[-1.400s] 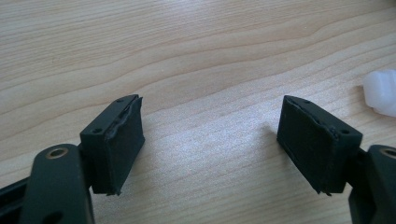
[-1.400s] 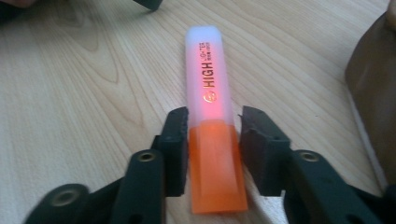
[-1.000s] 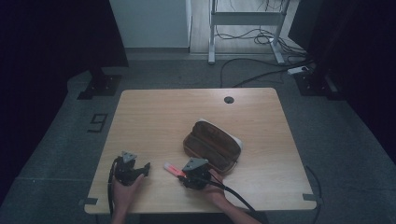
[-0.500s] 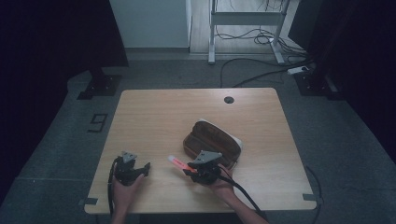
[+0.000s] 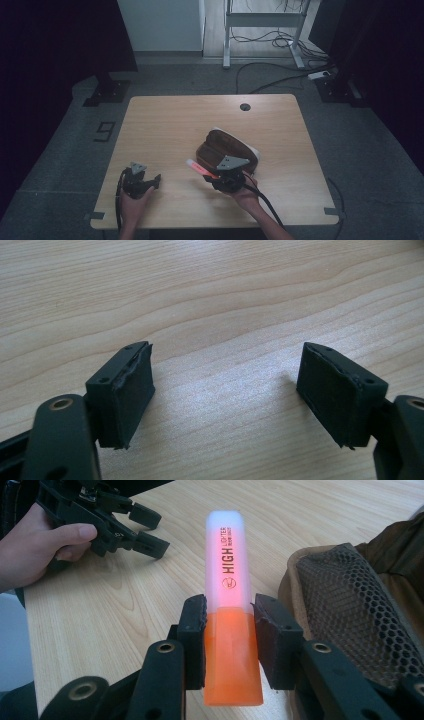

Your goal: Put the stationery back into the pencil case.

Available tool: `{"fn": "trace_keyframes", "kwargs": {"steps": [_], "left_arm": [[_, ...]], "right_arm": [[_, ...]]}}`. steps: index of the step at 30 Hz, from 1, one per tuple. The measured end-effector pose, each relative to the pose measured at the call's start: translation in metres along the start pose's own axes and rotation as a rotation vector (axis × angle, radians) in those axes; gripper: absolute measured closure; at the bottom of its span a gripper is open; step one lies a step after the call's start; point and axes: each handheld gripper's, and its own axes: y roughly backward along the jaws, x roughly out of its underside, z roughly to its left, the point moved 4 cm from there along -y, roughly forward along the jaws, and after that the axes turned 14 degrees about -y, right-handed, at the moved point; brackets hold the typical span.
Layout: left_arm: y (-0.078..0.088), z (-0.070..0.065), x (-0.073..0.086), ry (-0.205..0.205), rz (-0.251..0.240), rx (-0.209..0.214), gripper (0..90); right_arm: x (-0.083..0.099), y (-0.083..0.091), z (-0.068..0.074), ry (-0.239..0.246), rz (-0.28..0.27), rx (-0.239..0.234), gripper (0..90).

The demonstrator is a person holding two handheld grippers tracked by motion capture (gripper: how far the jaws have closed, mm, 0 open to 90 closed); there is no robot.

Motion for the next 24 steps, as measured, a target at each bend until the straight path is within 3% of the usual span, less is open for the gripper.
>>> {"fn": "trace_keyframes", "kwargs": {"steps": [24], "left_arm": [[0.0,0.0,0.0,0.0,0.0,0.0,22.5]], "right_arm": [[-0.01,0.021,-0.018,-0.02,-0.053,0.036,66.1]]}}
